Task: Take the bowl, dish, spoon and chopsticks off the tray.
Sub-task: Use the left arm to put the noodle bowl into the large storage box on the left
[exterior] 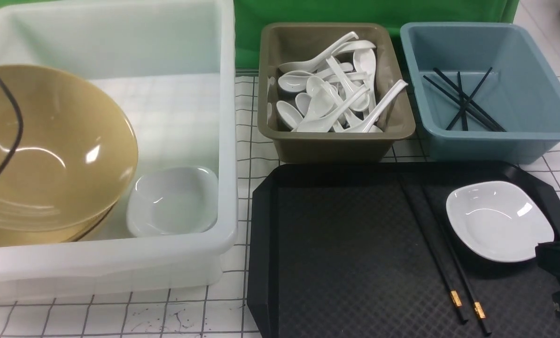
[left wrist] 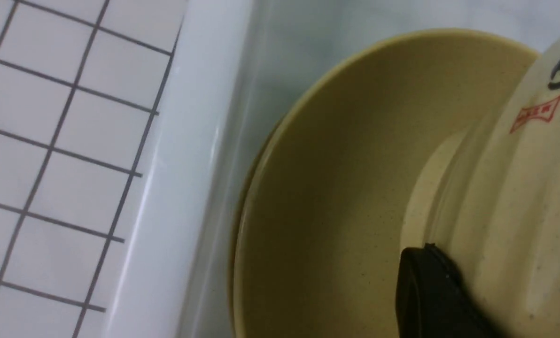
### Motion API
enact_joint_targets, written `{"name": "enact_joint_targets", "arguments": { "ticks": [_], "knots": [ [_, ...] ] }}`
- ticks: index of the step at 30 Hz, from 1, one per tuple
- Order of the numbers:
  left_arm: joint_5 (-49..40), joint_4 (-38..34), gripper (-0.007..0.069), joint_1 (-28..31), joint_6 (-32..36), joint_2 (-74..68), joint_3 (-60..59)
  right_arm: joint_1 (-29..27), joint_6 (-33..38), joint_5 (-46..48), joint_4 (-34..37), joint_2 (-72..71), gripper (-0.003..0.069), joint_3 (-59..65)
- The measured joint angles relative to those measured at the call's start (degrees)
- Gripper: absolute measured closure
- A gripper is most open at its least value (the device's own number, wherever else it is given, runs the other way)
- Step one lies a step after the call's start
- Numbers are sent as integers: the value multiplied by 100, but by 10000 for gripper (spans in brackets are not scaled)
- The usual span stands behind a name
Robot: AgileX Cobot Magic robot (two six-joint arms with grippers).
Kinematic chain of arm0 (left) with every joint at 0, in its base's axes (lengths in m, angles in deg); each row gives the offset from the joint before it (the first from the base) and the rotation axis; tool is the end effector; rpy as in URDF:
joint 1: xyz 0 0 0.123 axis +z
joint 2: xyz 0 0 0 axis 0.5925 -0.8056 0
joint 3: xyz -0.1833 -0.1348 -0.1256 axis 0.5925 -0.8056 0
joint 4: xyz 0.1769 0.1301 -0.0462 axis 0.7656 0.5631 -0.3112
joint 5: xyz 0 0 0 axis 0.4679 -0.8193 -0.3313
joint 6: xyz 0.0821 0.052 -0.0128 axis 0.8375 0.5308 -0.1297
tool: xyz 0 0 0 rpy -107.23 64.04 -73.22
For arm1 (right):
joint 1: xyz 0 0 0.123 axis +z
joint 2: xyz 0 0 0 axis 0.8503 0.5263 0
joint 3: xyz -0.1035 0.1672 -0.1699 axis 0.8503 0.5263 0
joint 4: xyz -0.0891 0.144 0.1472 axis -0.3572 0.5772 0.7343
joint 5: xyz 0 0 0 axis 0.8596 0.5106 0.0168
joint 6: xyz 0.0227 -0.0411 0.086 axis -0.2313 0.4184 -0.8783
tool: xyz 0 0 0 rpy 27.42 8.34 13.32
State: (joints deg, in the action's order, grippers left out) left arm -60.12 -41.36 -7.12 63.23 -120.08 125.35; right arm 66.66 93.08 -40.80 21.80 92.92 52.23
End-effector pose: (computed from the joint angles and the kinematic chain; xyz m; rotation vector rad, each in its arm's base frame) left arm 0.2537 0.1116 0.2755 -0.4520 2.5177 -0.1337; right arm 0.1318 0.0370 0.2403 -0.3587 2.2606 0.2342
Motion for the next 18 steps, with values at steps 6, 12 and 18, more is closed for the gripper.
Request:
{"name": "enact_joint_targets", "arguments": {
  "ticks": [6, 12, 18],
  "knots": [
    [144, 234, 586, 0, 43, -179, -58, 0, 0, -24, 5, 0, 613, 0],
    [242, 386, 338, 6, 33, -208, -58, 0, 0, -24, 12, 0, 612, 0],
    [211, 425, 97, 6, -188, -46, -58, 0, -208, 25, 16, 352, 612, 0]
  ]
}}
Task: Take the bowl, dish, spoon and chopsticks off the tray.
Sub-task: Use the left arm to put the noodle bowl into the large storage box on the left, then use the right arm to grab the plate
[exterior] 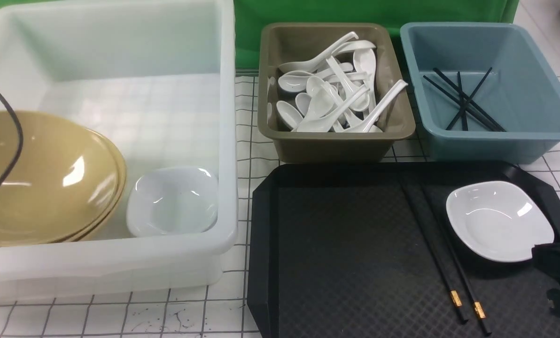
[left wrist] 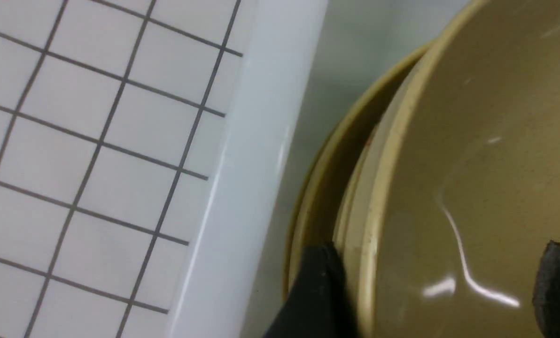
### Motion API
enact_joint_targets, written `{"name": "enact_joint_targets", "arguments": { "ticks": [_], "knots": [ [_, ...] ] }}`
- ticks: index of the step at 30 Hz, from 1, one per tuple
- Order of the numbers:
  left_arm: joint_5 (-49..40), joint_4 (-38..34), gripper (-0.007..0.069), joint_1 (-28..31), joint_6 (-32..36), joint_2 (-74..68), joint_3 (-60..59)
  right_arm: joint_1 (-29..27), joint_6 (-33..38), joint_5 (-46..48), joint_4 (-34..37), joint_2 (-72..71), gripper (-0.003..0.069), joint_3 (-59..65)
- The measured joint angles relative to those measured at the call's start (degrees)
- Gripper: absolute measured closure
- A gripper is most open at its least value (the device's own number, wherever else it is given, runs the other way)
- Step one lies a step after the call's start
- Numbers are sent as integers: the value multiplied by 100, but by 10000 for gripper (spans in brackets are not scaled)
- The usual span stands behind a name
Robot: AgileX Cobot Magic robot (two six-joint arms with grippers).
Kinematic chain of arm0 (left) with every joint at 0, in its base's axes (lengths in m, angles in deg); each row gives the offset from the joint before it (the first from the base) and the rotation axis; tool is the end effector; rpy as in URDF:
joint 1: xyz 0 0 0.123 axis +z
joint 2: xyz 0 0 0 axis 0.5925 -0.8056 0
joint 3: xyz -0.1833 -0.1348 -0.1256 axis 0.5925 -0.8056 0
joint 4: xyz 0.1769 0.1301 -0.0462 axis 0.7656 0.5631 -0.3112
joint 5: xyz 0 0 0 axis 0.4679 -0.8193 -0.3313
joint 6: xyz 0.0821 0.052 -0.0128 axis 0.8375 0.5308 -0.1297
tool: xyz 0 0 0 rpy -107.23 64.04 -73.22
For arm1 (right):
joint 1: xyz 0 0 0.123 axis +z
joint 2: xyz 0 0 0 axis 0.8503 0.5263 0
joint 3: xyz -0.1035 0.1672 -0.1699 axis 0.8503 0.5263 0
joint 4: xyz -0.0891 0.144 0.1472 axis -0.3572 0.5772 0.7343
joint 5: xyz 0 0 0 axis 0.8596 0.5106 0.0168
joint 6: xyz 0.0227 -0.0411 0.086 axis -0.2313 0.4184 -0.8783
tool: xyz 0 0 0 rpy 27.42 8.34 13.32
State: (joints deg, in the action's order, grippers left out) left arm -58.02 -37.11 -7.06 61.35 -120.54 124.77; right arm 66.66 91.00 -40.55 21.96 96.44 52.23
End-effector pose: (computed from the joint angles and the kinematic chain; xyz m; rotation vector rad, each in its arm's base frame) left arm 0.2531 0.1183 0.2704 -0.4619 2.5291 -0.0504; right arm 0.1383 0.0383 0.2315 -0.3181 2.3340 0.2599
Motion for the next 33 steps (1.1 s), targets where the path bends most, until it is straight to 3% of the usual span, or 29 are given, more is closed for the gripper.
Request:
{"name": "enact_joint_targets", "arguments": {
  "ticks": [3, 7, 10, 14, 18, 22, 24, 26, 29, 33],
  "knots": [
    [-7, 15, 49, 0, -52, 330, 20, 0, -127, 383, 0, 403, 600, -94],
    [-89, -22, 41, 0, -147, 742, 143, 0, -138, 738, -13, 819, 559, -295],
    [-218, -357, 80, -42, -140, 1416, 225, 12, -376, 927, -322, 1382, 455, -711],
    [-229, -389, 182, -408, -29, 2036, 231, 12, -819, 1185, -1048, 1813, 345, -1247],
    [-356, 164, 365, -1256, -87, 2330, 231, 12, -1149, 1296, -1442, 2210, 306, -1666],
    [-401, 527, 541, -1978, -644, 2341, 168, 19, -1375, 1147, -2054, 2470, 329, -1773],
    [-292, 486, 594, -2362, -683, 2410, 15, 5, -1455, 1051, -2280, 2658, 365, -1773],
    [-212, 457, 606, -2518, -661, 2452, -91, -19, -1461, 1009, -2354, 2743, 384, -1773],
    [176, 315, 631, -3519, -272, 2862, -792, -82, -1486, 594, -2445, 3441, 531, -1872],
    [383, 435, 632, -4022, 146, 3281, -1379, -82, -1511, 230, -2325, 4105, 617, -2022]
  ]
}}
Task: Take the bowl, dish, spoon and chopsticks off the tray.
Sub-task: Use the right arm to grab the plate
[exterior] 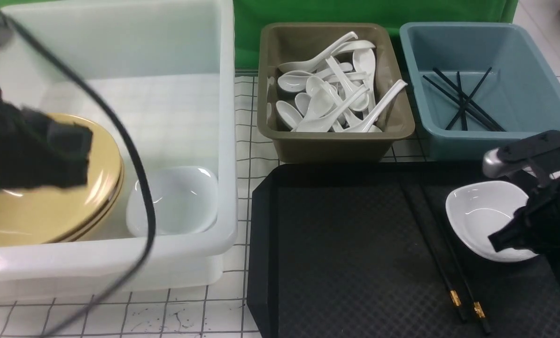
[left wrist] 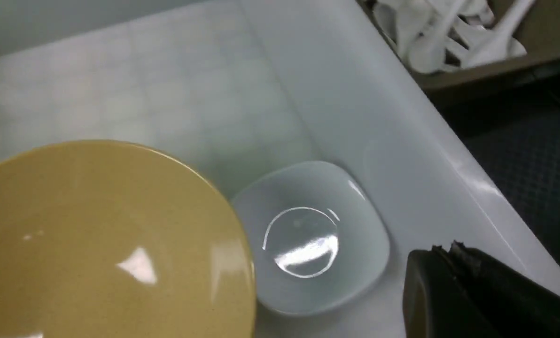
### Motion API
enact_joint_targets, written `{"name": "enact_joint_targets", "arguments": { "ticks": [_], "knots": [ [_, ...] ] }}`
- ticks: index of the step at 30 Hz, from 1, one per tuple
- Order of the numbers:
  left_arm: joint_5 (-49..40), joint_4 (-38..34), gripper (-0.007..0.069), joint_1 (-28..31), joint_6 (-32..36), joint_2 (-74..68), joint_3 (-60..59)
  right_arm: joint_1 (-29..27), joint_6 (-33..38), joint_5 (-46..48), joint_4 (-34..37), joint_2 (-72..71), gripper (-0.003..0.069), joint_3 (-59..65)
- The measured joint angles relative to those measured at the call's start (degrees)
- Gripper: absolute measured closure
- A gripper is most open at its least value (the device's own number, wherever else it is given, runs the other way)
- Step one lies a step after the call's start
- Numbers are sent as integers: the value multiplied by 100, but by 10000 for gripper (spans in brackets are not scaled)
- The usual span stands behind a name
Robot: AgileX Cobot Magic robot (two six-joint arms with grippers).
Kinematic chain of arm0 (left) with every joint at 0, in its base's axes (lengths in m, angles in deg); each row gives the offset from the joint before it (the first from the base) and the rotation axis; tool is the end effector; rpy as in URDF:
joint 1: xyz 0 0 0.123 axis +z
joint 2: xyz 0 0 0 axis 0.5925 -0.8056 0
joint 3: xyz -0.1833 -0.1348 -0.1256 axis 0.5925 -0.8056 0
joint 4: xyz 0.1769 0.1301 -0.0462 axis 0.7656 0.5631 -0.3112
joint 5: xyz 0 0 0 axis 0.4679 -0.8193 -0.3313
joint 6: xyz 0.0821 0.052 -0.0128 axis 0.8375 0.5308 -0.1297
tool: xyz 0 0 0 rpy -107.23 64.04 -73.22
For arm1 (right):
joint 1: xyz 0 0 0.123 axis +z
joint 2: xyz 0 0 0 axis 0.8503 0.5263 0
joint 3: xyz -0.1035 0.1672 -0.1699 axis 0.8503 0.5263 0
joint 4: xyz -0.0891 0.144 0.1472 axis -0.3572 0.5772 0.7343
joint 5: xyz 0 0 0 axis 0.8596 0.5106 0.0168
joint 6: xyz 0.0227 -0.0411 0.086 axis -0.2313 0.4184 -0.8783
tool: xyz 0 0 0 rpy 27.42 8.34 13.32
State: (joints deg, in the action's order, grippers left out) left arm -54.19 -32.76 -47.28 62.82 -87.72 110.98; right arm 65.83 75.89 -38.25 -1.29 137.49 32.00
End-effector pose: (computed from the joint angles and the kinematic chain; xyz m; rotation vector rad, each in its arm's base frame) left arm 0.1571 -0.0450 0.3312 0.4673 2.1652 -0.1784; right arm 0.2554 0.0314 0.1753 -0.3677 2.7637 -0.0372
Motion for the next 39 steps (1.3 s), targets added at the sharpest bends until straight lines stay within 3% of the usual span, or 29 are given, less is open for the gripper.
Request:
{"name": "enact_joint_targets", "arguments": {
  "ticks": [4, 7, 12, 17, 22, 32, 35, 36, 39],
  "knots": [
    [219, 674, 632, -157, 222, 585, -572, 74, 126, -223, 665, 481, 618, -194],
    [539, 1186, 632, -157, 27, 967, -847, 228, 268, -203, 897, 586, 592, -307],
    [1203, 2061, 632, -157, -806, 1664, -1376, 208, 397, 181, 876, 352, 428, -578],
    [2097, 2904, 632, -157, -1905, 2234, -2107, -312, 301, 285, 452, -245, 254, -633],
    [3060, 3340, 632, -157, -2654, 2574, -2655, -781, 257, 109, 462, -12, 203, -645],
    [3496, 3637, 631, -157, -2785, 2945, -2956, -859, 506, -151, 1008, 1018, 221, -659],
    [3495, 3638, 631, -157, -2785, 2947, -2959, -859, 726, -59, 1165, 1030, 308, -666],
    [3495, 3638, 631, -157, -2785, 2957, -2959, -859, 740, -5, 1225, 1004, 379, -678],
    [3495, 3643, 631, -157, -2785, 2986, -2959, -859, 785, 167, 1316, 852, 450, -762]
  ]
}}
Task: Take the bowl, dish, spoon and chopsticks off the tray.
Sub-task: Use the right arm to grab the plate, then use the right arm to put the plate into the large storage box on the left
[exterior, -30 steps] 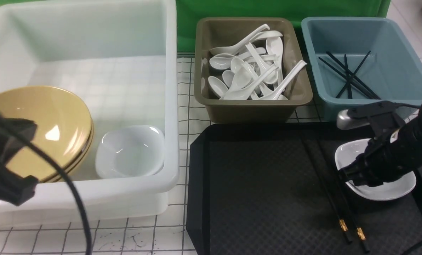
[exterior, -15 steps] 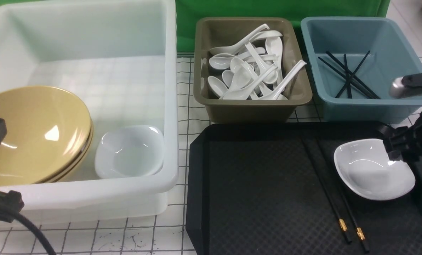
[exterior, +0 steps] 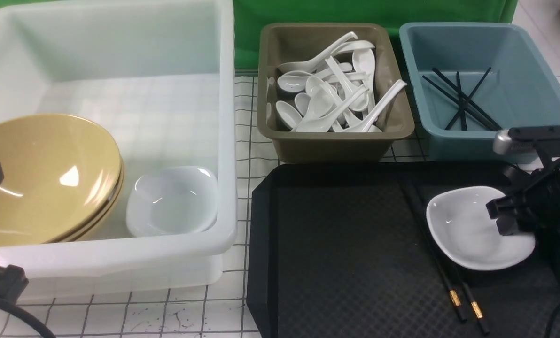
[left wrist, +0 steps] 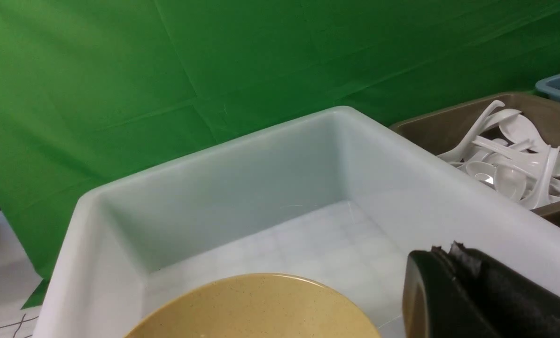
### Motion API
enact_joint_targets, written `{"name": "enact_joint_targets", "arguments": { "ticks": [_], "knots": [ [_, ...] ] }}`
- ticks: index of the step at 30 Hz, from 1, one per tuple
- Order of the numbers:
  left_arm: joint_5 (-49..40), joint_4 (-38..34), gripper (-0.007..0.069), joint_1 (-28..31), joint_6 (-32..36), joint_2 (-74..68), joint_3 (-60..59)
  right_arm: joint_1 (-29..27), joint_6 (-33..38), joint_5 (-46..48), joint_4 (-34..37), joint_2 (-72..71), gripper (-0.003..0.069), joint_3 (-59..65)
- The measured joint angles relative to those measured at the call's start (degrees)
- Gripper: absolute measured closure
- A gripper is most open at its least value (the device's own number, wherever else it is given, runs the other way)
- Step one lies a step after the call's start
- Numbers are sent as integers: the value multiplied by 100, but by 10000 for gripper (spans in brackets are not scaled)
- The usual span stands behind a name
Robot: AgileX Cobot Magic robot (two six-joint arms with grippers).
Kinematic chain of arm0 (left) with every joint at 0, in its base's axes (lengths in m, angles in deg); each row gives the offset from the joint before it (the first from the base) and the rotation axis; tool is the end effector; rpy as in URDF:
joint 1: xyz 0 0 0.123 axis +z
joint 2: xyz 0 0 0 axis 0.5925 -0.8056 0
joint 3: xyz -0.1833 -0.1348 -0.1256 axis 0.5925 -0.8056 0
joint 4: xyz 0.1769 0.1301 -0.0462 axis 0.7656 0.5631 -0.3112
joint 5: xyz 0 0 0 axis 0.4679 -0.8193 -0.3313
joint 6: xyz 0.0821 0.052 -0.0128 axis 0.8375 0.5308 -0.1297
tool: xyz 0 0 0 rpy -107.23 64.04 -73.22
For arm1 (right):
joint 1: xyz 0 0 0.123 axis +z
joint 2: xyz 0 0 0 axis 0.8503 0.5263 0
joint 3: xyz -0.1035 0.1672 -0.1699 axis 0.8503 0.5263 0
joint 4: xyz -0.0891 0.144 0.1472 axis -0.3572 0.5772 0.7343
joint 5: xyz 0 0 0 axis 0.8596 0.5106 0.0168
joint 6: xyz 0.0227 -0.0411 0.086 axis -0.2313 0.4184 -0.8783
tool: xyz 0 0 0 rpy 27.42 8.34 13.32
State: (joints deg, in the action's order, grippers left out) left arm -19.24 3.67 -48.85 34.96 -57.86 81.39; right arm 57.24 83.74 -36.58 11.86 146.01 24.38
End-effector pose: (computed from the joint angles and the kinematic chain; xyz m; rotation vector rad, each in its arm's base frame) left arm 0.0892 -0.0142 0.2910 0.3303 1.5683 0.0699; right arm 0.2899 0.0050 0.1643 -0.1166 2.8163 0.1227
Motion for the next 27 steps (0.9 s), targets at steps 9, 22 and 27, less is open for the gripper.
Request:
{"name": "enact_joint_targets", "arguments": {
  "ticks": [9, 22, 27],
  "knots": [
    [55, 0, 631, 0, -4, 69, 0, 223, 323, 1427, 467, -1426, 586, -808],
    [233, 12, 631, 0, -4, 69, 0, 3740, 569, 557, 1076, 192, 586, -3751],
    [213, 12, 631, 0, -4, 69, 0, 4104, 294, 578, 860, 1691, 586, -5152]
  ]
}}
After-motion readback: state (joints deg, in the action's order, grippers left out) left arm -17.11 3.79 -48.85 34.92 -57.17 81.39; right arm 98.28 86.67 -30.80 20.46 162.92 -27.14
